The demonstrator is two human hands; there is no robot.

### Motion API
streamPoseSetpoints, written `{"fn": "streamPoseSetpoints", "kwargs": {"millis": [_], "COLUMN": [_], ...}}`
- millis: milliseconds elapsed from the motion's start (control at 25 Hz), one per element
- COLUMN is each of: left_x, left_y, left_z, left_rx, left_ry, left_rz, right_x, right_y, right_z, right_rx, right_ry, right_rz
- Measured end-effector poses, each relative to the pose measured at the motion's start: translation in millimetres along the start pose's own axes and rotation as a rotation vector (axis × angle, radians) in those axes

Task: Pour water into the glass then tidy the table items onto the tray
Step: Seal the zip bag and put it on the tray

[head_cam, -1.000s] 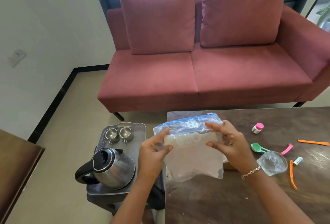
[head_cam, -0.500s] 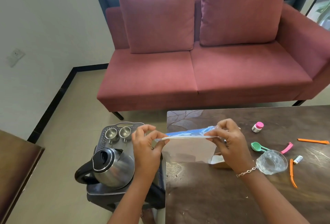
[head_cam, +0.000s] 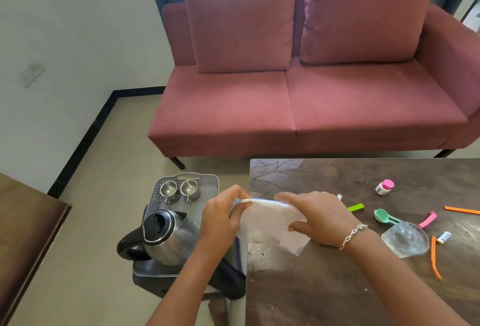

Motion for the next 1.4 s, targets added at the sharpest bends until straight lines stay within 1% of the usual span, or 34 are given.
{"fn": "streamPoseSetpoints", "kwargs": {"millis": [120,360,440,480,520,560,640,680,720,760,800,840,920,1000,1160,1240,1320,1400], "left_x": [4.3,19.2,23.0,22.7,21.4,19.8,16.5,15.4,16.1,17.7,20.0,22.8,30.0,36.9,53.2,62.2,67.2,69.7], "left_y": [-12.2,-41.0,-50.1,-53.4,-55.4,-56.2,-54.5,-52.5,-51.6,-52.1,-53.6,-56.8,-64.5,-71.3,-93.1,-108.3,-118.5,-121.9], "left_z": [15.0,43.2,61.2,71.6,82.5,92.9,107.4,111.9,116.8,120.0,121.9,123.2,130.9,144.1,180.0,203.6,227.8,249.2], "left_rx": [-0.019,-0.073,-0.148,-0.233,-0.332,-0.435,-0.711,-0.87,-1.015,-1.136,-1.234,-1.328,-1.483,-1.495,-1.245,-1.134,-1.05,-0.988], "left_ry": [-0.041,-0.059,-0.154,-0.236,-0.329,-0.421,-0.541,-0.565,-0.564,-0.548,-0.531,-0.519,-0.543,-0.574,-0.667,-0.715,-0.764,-0.802], "left_rz": [0.029,0.067,0.03,-0.001,-0.023,-0.023,0.071,0.137,0.188,0.224,0.246,0.257,0.228,0.18,0.106,0.151,0.259,0.334], "right_x": [11.8,48.1,65.3,73.4,81.9,90.9,107.2,113.7,121.5,129.1,137.1,144.6,160.0,175.8,209.9,228.5,248.2,267.7], "right_y": [2.9,5.8,5.0,3.5,2.0,0.9,0.7,2.9,7.3,12.9,19.1,24.6,38.3,53.1,79.6,91.6,107.5,124.0], "right_z": [12.2,37.7,40.0,39.5,38.0,36.9,39.1,43.6,47.9,52.4,57.3,63.1,71.0,75.2,80.7,85.1,87.6,89.2], "right_rx": [-0.012,-0.122,-0.075,0.032,0.21,0.441,0.937,1.159,1.332,1.451,1.511,1.53,1.536,1.539,1.533,1.51,1.471,1.439], "right_ry": [-0.009,-0.004,0.017,0.025,0.039,0.062,0.138,0.17,0.201,0.223,0.232,0.232,0.235,0.232,0.21,0.215,0.258,0.376], "right_rz": [-0.047,-0.061,-0.095,-0.119,-0.138,-0.137,-0.07,-0.015,0.045,0.115,0.186,0.26,0.39,0.483,0.61,0.686,0.75,0.727]}}
Point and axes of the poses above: each hand's wrist, its own x-axis towards the middle knuckle, its own y-axis out of the palm, z = x × y, the point moved 2 cm from there along x, towards the middle knuckle, and after that the axes turned 8 degrees about x, right-handed, at the moved point
